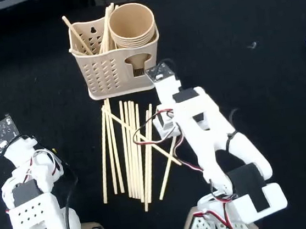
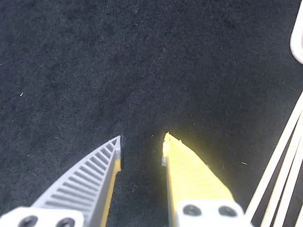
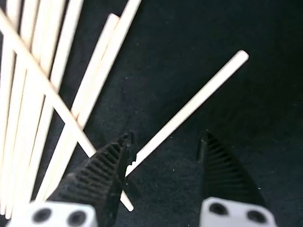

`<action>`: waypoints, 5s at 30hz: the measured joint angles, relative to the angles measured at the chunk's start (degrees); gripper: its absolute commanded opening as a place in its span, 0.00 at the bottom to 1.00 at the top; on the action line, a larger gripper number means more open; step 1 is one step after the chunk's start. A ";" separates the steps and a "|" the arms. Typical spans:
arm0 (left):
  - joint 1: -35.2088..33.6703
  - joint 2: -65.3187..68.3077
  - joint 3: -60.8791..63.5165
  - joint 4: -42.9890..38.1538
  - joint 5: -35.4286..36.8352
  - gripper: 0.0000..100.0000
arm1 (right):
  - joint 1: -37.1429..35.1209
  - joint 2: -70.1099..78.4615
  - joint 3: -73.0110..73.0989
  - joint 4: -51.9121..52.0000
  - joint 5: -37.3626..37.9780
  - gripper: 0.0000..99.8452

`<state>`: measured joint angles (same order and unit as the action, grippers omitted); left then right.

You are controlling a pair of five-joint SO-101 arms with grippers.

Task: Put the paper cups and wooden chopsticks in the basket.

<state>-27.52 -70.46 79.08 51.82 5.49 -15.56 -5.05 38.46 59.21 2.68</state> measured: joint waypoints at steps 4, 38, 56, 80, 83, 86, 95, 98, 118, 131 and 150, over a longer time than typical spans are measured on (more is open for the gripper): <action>0.00 0.00 0.00 0.00 0.00 0.15 | 0.09 4.84 0.09 -1.58 0.00 0.21; 0.00 0.00 0.00 0.00 0.00 0.15 | -16.97 6.42 -6.42 -9.58 13.45 0.19; 0.00 0.00 0.00 0.00 0.00 0.15 | -17.14 16.18 -16.44 1.05 17.67 0.02; 0.00 0.00 0.00 0.00 0.00 0.15 | -14.77 4.31 -8.79 3.43 13.89 0.16; 0.00 0.00 0.00 0.00 0.00 0.15 | -14.59 4.31 -8.79 3.25 10.46 0.16; 0.00 0.00 0.00 0.00 0.00 0.15 | -14.51 4.31 -8.79 3.25 7.03 0.17; 0.00 0.00 0.00 0.00 0.00 0.15 | -14.51 4.31 -5.54 3.16 2.90 0.25; 0.00 0.00 0.00 0.00 0.00 0.15 | -13.98 4.31 -5.01 3.16 2.90 0.25; 0.00 0.00 0.00 0.00 0.00 0.15 | -10.81 21.01 -20.22 7.12 0.09 0.17; 0.00 0.00 0.00 0.00 0.00 0.15 | -9.32 21.10 -21.36 7.82 3.25 0.01; 0.00 0.00 0.00 0.00 0.00 0.15 | -7.30 10.46 -12.92 6.24 13.27 0.11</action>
<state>-27.52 -70.46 79.08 51.82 5.49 -22.86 5.41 25.54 65.45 15.96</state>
